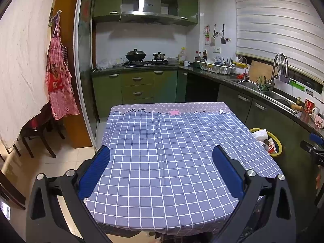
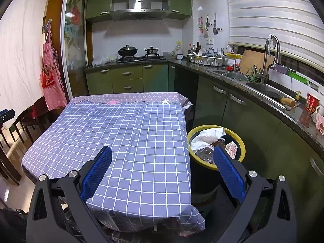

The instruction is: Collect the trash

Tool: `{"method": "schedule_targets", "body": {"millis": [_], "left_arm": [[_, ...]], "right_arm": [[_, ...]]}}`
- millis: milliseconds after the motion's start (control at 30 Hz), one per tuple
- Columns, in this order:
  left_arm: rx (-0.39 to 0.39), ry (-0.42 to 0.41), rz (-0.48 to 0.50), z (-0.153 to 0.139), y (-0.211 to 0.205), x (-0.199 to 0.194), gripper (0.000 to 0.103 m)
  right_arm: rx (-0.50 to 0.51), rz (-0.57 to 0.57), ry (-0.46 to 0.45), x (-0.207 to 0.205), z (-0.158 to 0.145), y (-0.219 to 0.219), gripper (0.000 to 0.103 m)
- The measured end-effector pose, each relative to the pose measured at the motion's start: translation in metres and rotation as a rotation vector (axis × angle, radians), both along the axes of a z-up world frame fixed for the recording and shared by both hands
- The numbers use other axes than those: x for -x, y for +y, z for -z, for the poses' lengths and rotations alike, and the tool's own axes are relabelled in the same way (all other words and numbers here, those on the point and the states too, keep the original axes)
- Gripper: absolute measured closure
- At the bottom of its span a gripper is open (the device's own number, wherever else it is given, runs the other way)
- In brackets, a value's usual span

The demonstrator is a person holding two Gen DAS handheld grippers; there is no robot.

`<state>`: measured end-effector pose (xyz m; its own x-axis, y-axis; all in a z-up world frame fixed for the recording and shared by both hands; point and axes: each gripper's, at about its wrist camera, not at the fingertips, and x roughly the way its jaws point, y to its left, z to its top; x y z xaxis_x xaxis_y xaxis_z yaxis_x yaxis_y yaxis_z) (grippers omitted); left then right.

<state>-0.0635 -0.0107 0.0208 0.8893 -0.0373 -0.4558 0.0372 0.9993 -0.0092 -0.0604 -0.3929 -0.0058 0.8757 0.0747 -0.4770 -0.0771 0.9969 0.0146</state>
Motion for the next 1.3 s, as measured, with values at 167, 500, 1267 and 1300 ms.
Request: {"method": "schedule_targets", "body": {"millis": [167, 500, 1267, 1300], "left_arm": [[-0.003, -0.003, 0.001, -0.0002, -0.0015, 0.0007, 0.007], [-0.004, 0.002, 0.004, -0.0004, -0.0035, -0.0006, 0.007], [-0.019, 0.018, 0.014, 0.004, -0.0093, -0.0015, 0.007], [-0.018, 0.02, 0.015, 0.004, -0.0096, -0.0017, 0.007]], "right_arm": [[-0.002, -0.001, 0.001, -0.0004, -0.0006, 0.0, 0.005], [-0.006, 0.001, 0.005, -0.0018, 0.0011, 0.0005, 0.005], [-0.01, 0.001, 0.01, -0.0032, 0.0053, 0.0043, 0.005], [-0.01, 0.002, 0.01, -0.0031, 0.0053, 0.0043, 0.005]]}}
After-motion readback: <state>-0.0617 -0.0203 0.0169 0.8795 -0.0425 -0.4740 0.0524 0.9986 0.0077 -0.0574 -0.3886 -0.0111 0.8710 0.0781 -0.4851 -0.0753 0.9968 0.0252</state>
